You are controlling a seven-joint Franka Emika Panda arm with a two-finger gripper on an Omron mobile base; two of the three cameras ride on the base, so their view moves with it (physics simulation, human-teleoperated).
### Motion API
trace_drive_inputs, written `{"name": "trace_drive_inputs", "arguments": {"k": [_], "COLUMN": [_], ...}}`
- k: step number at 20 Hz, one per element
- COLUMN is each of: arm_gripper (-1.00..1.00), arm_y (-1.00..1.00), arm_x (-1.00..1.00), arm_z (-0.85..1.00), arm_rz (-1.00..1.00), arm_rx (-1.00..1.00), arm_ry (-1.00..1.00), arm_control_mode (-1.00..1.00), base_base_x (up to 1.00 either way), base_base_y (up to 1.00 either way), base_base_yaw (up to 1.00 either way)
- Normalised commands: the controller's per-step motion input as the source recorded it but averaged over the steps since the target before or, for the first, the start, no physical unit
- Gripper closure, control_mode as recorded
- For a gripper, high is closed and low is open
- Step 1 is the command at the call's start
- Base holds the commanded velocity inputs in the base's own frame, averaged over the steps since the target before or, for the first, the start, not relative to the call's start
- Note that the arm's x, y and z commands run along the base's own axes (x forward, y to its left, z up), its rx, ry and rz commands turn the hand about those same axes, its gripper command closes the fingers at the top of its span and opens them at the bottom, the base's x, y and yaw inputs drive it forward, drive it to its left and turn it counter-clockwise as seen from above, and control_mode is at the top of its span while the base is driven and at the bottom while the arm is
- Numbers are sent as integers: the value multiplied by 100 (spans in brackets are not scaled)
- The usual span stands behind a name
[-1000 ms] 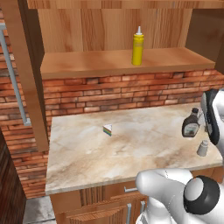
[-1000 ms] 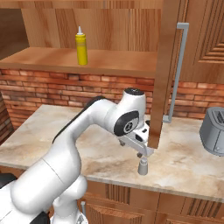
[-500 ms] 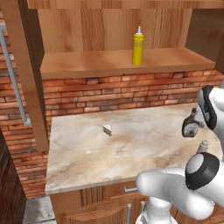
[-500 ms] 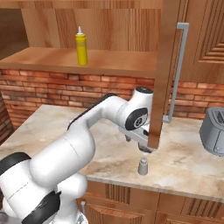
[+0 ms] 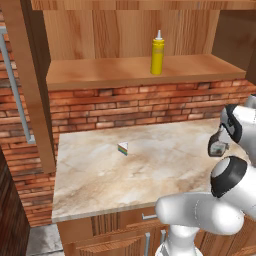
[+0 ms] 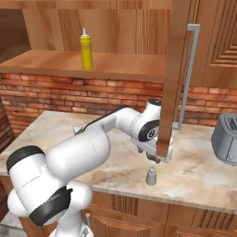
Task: There are various items on the counter. Only move the condiments/shakers into the cabinet.
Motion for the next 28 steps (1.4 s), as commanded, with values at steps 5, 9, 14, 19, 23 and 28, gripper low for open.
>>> {"name": "trace_drive_inputs", "arguments": {"k": [5,9,14,19,23,28], "arm_gripper": [-100,-100,-100,-100,-100,-100], "arm_y": [-16,-9,-3,0,0,0], "arm_x": [5,6,8,1,0,0], "arm_z": [-40,-40,-34,-19,-18,-10], "arm_rz": [0,0,0,0,0,0], "arm_rx": [-1,-2,0,0,0,0], "arm_ry": [0,0,0,0,0,-2], "arm_control_mode": [-100,-100,-100,-100,-100,-100], "base_base_x": [0,0,0,0,0,0], "base_base_y": [0,0,0,0,0,0], "base_base_yaw": [0,0,0,0,0,0]}}
